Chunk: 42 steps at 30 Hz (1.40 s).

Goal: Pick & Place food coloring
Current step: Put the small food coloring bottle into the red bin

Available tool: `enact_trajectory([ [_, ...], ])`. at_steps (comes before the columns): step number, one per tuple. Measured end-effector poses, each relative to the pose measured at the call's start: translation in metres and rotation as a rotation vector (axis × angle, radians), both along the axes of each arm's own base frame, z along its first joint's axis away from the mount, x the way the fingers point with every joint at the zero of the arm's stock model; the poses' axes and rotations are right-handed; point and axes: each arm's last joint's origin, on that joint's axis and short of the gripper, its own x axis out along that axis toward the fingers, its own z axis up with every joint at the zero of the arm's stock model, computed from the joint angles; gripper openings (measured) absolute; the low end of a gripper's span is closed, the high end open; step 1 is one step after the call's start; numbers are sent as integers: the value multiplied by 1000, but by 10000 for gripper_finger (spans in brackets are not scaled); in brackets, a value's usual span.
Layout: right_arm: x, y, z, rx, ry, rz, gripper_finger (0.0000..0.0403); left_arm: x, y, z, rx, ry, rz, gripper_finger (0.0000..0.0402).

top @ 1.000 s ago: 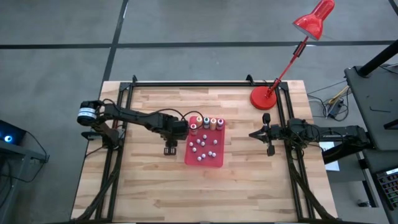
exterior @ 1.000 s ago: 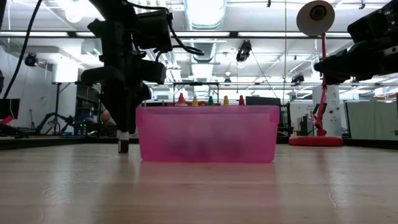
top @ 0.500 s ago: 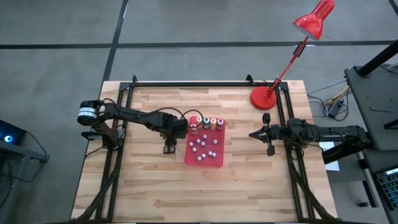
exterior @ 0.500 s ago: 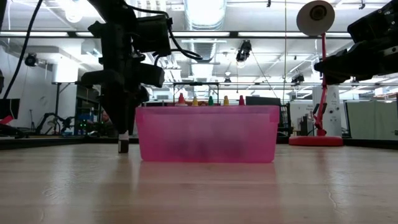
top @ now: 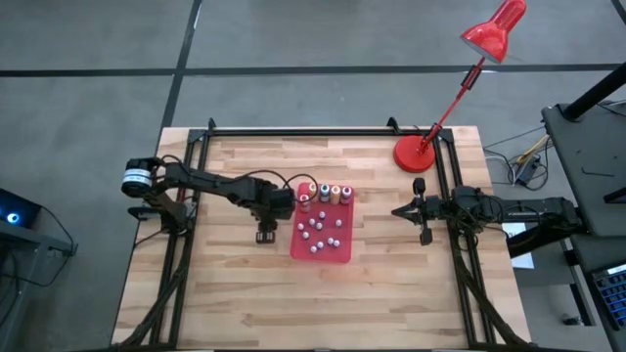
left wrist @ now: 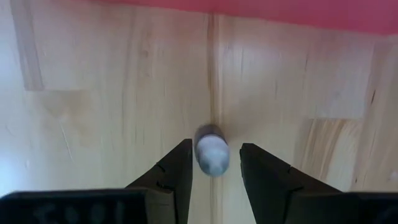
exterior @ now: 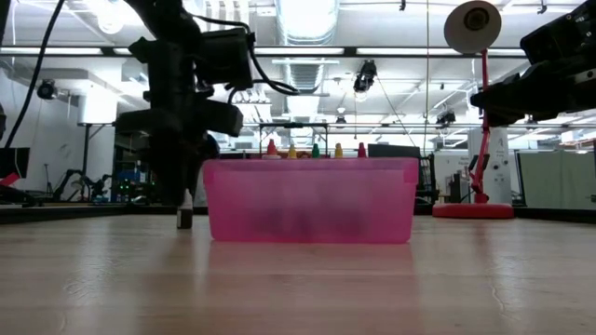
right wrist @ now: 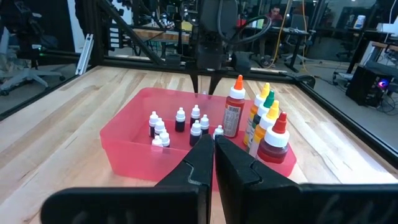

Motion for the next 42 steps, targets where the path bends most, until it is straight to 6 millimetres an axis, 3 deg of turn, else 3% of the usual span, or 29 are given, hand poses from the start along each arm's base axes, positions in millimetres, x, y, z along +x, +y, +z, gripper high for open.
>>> enact_trajectory([
  [16, 0, 0, 0, 2, 0, -1, 9, 4, -1, -12, -67, 35, 17, 107],
  [42, 0, 0, 0, 0, 0, 0, 9, 6, -1, 0, -64, 61, 14, 103],
])
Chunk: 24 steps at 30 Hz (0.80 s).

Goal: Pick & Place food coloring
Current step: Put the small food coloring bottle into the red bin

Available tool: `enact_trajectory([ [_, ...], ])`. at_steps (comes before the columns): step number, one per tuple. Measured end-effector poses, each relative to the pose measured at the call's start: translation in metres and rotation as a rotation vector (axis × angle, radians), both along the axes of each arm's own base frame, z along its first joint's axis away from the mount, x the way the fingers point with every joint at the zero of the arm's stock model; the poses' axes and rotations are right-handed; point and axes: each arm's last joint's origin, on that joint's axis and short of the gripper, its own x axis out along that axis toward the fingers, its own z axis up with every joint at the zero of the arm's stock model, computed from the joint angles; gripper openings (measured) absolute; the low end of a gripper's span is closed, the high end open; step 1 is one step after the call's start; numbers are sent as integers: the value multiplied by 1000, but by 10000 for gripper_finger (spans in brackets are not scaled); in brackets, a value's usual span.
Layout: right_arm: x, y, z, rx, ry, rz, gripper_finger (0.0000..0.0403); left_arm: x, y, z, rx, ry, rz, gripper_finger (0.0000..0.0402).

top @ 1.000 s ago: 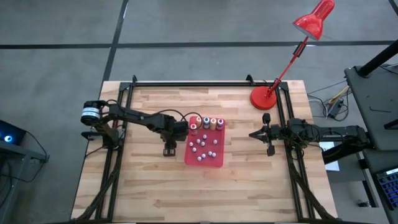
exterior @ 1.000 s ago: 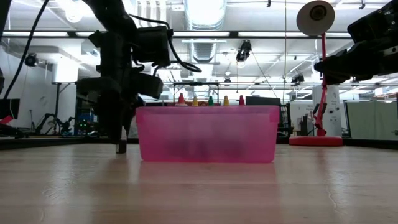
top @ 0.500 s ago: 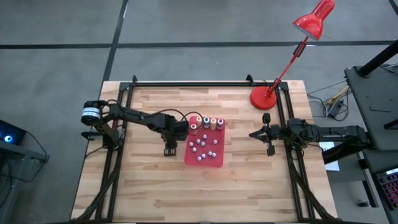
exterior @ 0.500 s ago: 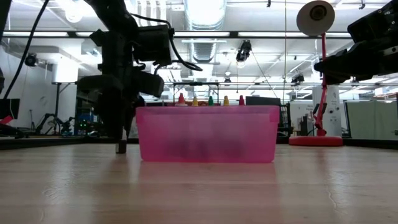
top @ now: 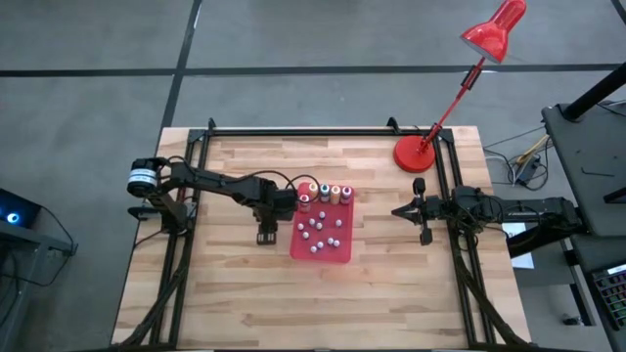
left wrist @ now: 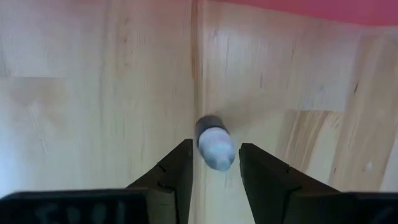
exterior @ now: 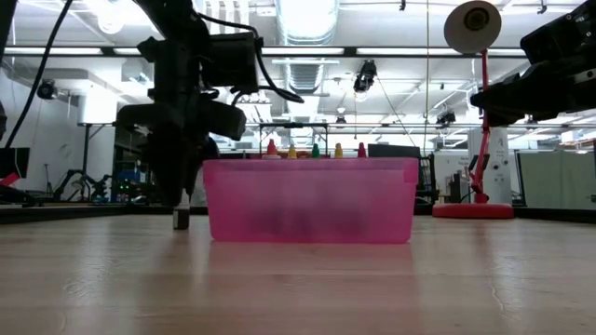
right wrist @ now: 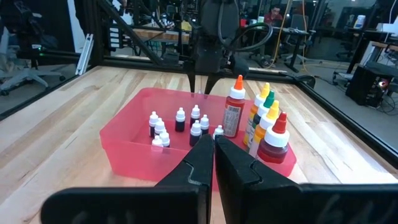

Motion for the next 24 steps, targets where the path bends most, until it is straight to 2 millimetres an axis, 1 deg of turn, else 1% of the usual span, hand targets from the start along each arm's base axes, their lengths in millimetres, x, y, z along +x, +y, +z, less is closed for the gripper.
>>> enact_trajectory([
  [24, 0, 0, 0, 2, 0, 0, 9, 1, 1, 0, 8, -12, -3, 103],
])
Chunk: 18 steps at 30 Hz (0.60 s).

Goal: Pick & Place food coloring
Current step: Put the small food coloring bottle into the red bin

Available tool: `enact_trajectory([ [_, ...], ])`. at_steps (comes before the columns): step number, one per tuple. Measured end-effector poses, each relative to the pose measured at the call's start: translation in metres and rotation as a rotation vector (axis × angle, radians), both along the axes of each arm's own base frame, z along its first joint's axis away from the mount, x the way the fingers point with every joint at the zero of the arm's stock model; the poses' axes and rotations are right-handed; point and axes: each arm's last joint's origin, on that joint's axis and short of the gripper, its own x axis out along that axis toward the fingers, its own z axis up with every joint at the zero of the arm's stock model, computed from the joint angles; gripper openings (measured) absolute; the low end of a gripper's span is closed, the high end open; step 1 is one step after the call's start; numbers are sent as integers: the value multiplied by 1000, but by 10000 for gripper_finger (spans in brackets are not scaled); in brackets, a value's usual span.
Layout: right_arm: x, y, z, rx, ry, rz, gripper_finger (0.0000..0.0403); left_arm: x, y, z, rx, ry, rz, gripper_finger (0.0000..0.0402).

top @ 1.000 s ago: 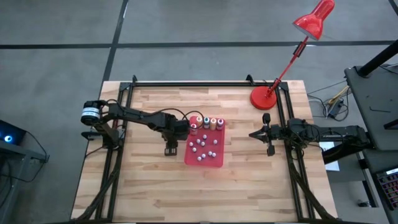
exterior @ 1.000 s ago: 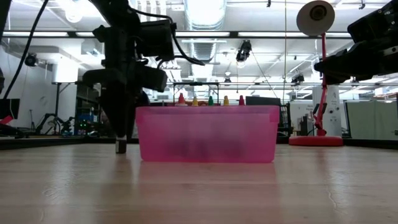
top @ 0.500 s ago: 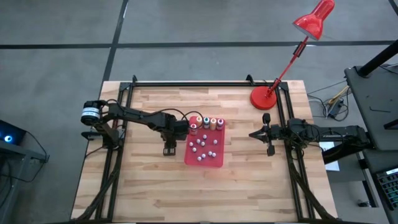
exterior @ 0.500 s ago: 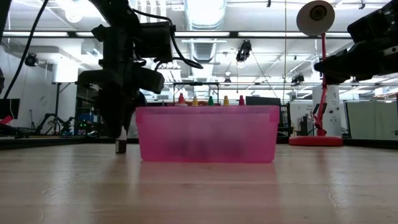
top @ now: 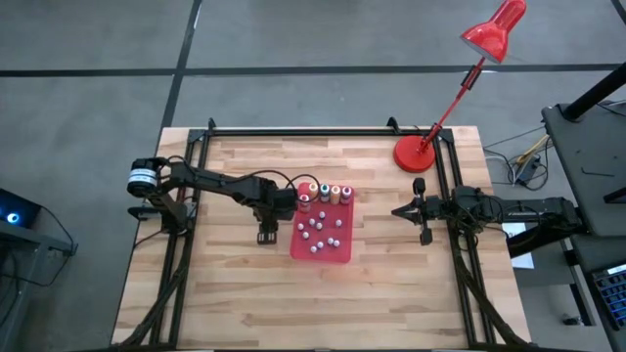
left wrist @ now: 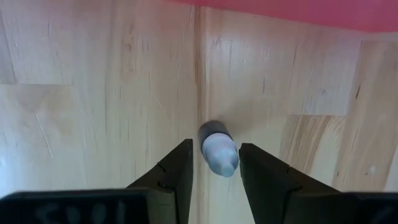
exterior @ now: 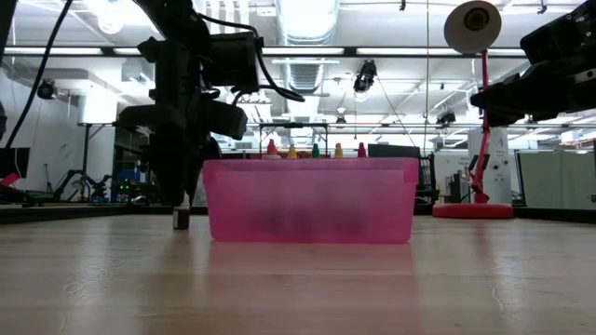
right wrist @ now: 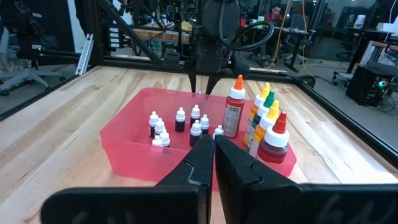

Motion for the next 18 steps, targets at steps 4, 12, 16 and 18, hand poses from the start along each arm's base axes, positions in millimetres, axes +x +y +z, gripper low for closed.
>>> enact_trajectory([
  [4, 0, 0, 0, -2, 0, 0, 9, 0, 0, 0, 3, -1, -13, 103],
  [12, 0, 0, 0, -2, 0, 1, 9, 0, 0, 0, 3, -2, -14, 53],
  [16, 0, 0, 0, -2, 0, 0, 9, 0, 0, 0, 3, -3, -15, 29],
  [18, 0, 0, 0, 0, 0, 0, 9, 0, 0, 0, 3, -3, -15, 28],
])
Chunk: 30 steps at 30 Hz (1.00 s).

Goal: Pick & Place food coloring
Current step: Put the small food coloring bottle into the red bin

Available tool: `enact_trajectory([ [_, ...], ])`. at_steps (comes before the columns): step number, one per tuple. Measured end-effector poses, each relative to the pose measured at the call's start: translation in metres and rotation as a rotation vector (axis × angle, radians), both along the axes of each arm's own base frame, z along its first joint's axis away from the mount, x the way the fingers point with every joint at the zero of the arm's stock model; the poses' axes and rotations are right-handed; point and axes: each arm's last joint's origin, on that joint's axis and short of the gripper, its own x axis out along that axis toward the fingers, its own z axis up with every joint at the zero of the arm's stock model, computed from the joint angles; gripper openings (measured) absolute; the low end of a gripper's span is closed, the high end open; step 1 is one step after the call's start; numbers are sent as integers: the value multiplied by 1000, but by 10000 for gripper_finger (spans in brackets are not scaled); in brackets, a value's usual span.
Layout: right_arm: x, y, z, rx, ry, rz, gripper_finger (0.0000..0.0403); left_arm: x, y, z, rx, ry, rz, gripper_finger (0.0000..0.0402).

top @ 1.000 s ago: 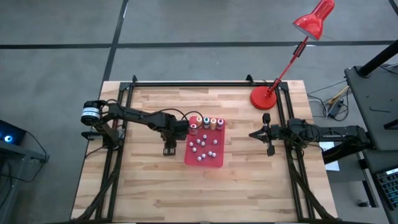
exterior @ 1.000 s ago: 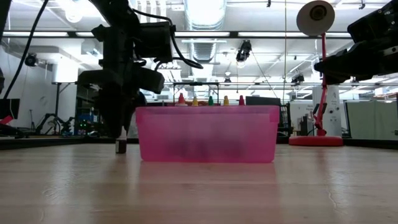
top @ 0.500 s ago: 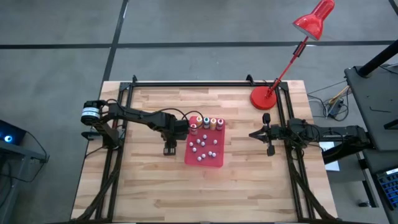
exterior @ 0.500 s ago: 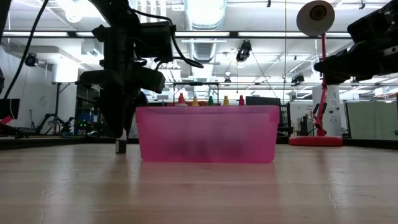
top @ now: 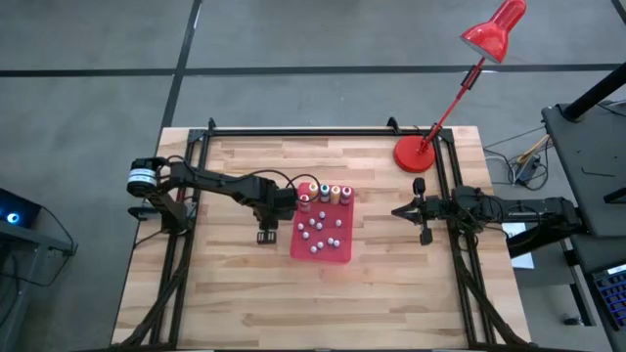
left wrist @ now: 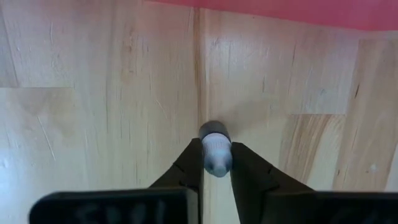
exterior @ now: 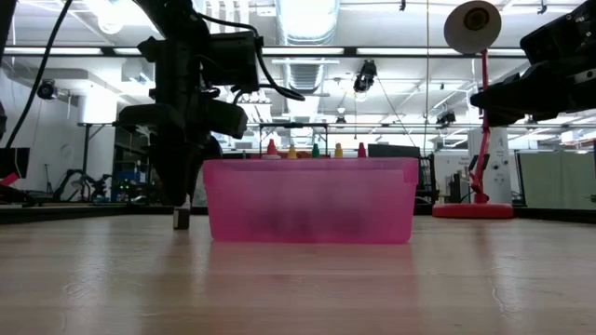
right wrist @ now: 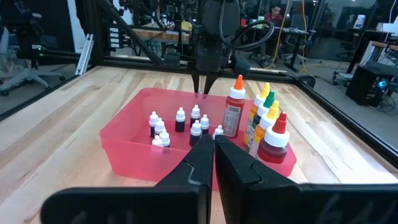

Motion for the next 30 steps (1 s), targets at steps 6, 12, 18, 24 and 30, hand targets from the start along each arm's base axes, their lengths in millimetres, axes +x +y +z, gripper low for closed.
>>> enact_trajectory([
  [6, 0, 0, 0, -1, 0, 1, 9, 2, 0, 5, -4, -1, -4, 33],
  [12, 0, 0, 0, -2, 0, 0, 9, 13, -1, 33, -20, -24, -11, 32],
  [18, 0, 0, 0, 0, 0, 0, 9, 26, -2, 70, -16, -99, -19, 33],
  [24, 0, 0, 0, -1, 0, 0, 9, 41, -11, 92, -12, -177, -64, 33],
  [30, 0, 0, 0, -2, 1, 0, 9, 58, -23, 90, -41, -160, -105, 34],
])
